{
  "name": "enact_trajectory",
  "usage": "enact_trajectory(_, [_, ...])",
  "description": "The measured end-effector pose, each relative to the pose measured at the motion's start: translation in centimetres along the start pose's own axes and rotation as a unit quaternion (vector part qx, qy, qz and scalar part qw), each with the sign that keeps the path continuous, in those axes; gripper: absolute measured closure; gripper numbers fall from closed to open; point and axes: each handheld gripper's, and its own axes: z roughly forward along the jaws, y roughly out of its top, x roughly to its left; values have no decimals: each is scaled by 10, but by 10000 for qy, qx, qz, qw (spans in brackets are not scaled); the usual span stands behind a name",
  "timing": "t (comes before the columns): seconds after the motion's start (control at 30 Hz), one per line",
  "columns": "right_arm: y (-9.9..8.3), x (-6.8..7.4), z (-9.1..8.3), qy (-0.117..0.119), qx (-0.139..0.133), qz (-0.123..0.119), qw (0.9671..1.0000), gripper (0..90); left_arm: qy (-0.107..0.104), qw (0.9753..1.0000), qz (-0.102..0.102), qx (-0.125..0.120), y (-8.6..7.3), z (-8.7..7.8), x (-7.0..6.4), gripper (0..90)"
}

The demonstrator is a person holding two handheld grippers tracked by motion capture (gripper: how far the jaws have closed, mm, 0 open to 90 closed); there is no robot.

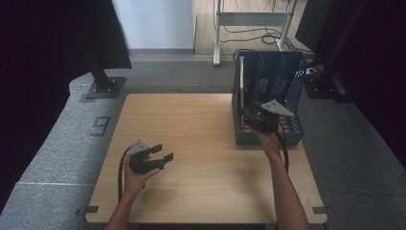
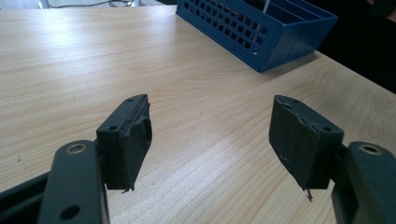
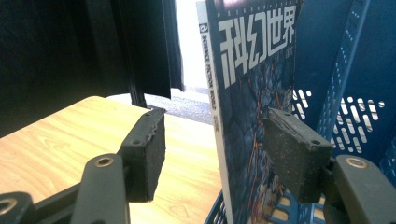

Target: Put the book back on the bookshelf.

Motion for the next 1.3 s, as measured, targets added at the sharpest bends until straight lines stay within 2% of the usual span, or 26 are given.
enact_trajectory(0.3, [-23, 5, -21, 185, -47, 19, 9998, 393, 1, 9999, 21, 101, -3, 5, -3, 299])
enact_trajectory(0.4, [-32, 6, -28, 150, -102, -11, 9998, 407, -4, 9999, 48, 131, -4, 6, -4, 299])
enact_trajectory(0.73, [-47, 14, -43, 318, -94, -12, 9995, 406, 6, 9999, 50, 164, -6, 7, -5, 299])
enact_trajectory(1.0, [-63, 26, -52, 532, 66, -54, 9985, 399, 9, 9998, 38, 219, -9, 8, -5, 298])
enact_trajectory(1.3, [-82, 35, -55, 658, 281, -180, 9973, 398, 4, 9995, 39, 312, -12, 12, -6, 298])
